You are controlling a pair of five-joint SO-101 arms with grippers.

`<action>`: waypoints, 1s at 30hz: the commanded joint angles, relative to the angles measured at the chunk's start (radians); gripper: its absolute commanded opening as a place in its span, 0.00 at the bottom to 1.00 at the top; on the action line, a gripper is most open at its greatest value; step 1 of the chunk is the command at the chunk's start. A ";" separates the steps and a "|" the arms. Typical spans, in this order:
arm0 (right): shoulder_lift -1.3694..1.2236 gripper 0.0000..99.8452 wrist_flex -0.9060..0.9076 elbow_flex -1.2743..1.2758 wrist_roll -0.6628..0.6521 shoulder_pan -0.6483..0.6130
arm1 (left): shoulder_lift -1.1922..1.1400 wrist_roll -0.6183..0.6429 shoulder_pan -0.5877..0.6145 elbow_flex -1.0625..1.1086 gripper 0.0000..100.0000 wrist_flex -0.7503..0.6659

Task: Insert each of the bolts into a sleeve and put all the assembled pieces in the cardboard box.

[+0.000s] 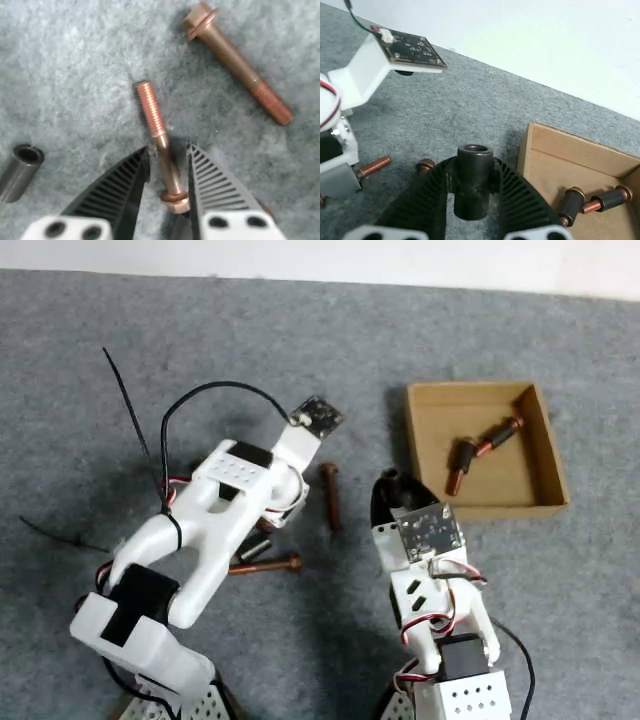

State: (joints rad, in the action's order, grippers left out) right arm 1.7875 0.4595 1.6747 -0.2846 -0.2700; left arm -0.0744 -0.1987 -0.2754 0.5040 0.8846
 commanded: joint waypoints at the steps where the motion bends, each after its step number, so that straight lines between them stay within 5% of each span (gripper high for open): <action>1: 0.018 0.00 -0.005 0.105 0.003 0.010 | 0.001 0.011 0.013 -0.012 0.13 0.003; 30: 0.016 0.00 -0.005 0.107 0.003 0.010 | -0.122 0.008 0.016 -0.099 0.12 0.186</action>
State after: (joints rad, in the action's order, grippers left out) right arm 1.7875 0.4595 1.6747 -0.2846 -0.2700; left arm -0.1450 -0.1956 -0.2708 0.4810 0.9966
